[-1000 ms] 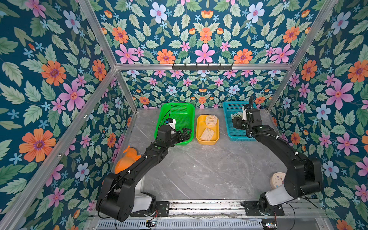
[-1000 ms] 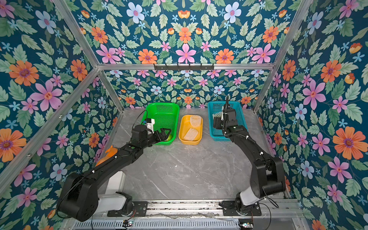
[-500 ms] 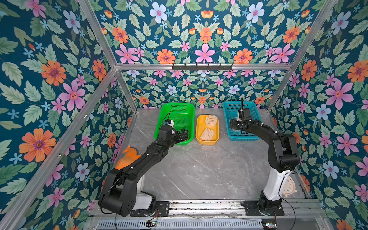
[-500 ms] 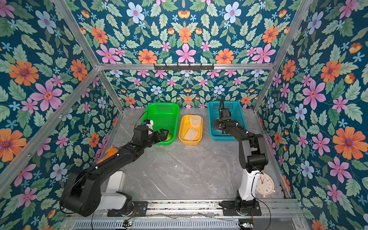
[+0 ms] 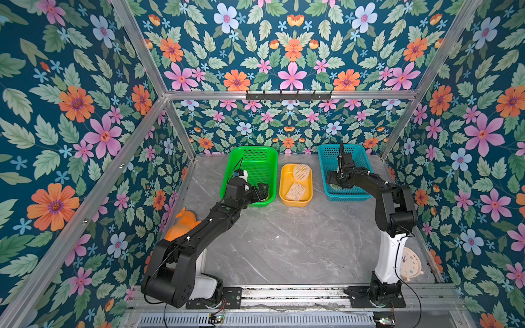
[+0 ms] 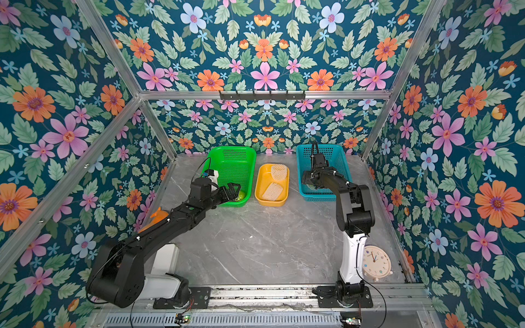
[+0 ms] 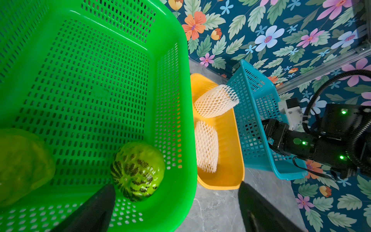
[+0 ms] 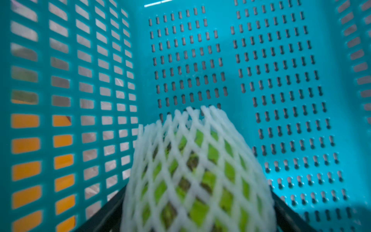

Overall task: Sleeve custard apples in foam nets
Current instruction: Place the custard apple in the basket.

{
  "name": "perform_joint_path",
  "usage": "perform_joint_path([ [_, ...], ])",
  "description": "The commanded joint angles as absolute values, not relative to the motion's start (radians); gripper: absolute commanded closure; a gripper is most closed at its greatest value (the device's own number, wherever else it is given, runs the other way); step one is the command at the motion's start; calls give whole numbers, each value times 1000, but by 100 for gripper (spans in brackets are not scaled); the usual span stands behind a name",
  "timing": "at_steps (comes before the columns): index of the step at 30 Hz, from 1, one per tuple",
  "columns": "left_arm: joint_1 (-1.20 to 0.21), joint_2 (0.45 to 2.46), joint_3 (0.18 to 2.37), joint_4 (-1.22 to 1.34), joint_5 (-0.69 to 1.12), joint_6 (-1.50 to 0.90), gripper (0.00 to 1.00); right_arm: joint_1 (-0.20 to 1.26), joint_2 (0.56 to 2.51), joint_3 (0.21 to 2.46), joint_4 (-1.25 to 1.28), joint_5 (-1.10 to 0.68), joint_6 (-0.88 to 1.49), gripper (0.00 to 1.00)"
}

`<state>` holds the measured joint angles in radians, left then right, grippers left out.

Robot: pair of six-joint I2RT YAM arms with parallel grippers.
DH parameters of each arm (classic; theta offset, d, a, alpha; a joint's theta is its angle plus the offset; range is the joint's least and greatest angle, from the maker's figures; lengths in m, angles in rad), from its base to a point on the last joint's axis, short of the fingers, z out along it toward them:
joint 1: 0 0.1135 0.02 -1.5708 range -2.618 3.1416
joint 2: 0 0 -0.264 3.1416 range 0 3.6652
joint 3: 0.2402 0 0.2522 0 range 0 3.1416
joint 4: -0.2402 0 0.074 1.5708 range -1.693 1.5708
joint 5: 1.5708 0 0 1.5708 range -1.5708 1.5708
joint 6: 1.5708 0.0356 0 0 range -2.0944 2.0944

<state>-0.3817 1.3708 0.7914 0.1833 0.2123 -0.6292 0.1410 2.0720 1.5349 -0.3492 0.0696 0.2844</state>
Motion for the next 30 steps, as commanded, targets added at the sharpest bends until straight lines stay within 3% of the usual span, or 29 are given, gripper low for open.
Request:
perform_joint_path([
  [1,-379,1368,792,196,214,-621,0,142,2067,1534,-373,70,304,6],
  [4,-379,1367,790,196,216,-622,1,142,2052,1527,-371,67,311,1],
  [30,-368,1336,785,198,230,-626,1,141,2049,1581,-460,84,296,1],
])
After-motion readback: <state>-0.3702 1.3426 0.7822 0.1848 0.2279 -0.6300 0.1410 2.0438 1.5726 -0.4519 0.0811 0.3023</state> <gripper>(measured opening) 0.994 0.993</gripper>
